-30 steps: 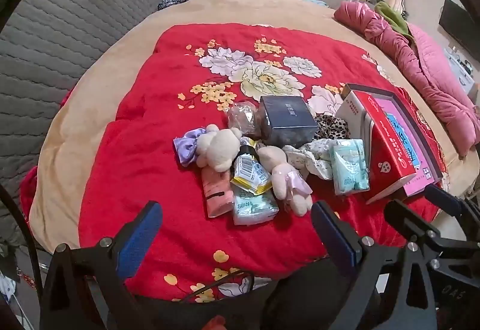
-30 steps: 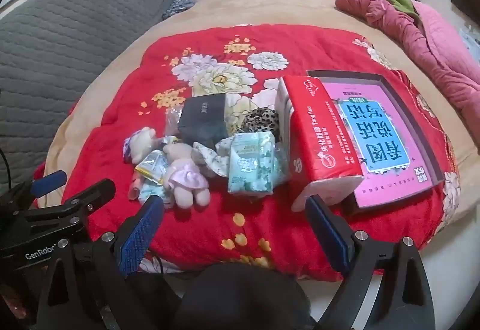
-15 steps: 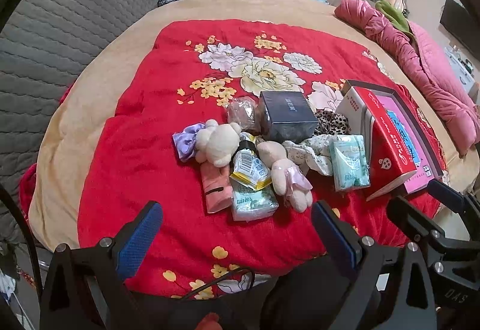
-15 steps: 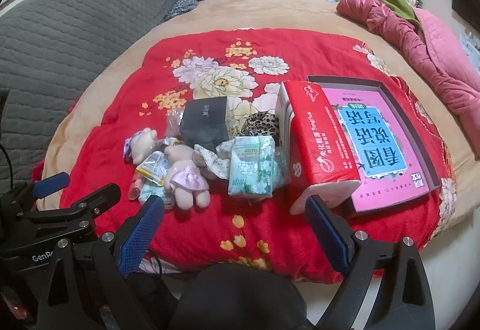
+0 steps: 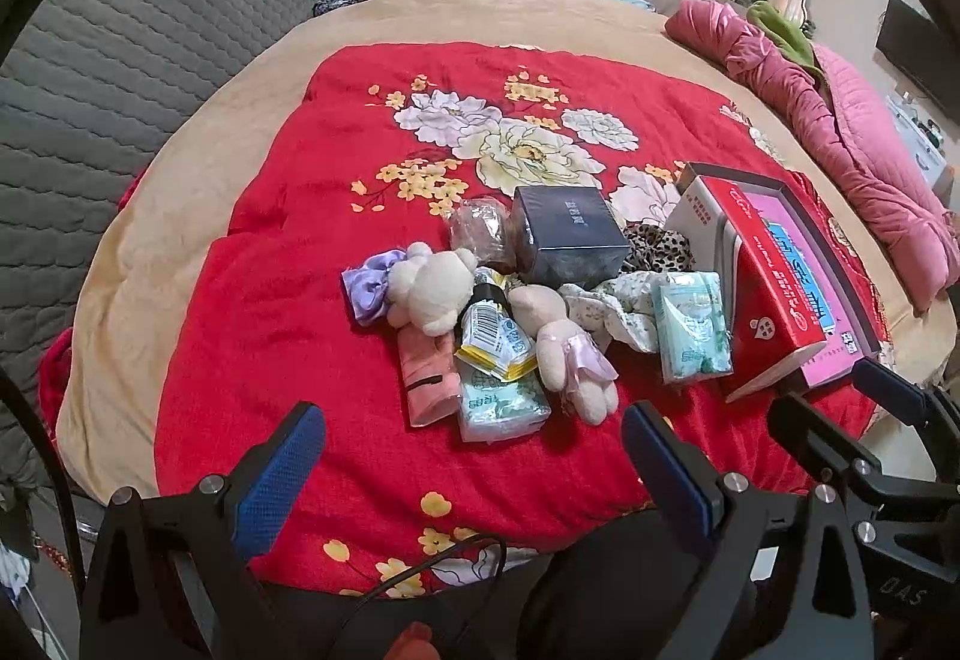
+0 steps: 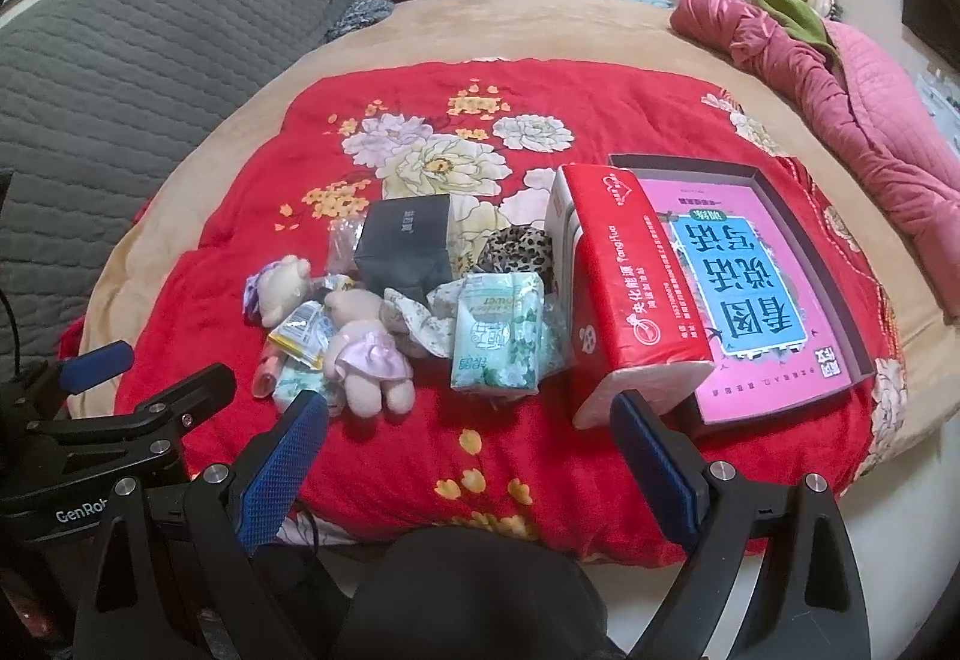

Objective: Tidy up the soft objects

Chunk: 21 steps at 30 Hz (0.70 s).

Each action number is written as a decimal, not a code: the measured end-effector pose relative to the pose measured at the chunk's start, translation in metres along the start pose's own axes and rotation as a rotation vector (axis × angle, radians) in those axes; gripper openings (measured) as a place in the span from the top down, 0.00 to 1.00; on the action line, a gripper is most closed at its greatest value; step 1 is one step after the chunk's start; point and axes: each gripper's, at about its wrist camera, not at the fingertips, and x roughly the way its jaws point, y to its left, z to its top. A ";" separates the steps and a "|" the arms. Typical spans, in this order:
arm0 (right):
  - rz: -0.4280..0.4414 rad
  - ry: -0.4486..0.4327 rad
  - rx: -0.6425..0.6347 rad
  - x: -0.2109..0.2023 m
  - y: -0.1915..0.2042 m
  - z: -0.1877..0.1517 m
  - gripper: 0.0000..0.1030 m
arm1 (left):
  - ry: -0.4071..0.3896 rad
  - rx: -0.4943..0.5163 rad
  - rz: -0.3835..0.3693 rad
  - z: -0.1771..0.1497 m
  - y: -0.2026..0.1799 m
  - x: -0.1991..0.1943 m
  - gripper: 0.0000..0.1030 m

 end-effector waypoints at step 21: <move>-0.031 0.034 -0.027 0.042 -0.006 0.010 0.08 | 0.074 -0.114 -0.070 0.012 0.049 0.035 0.03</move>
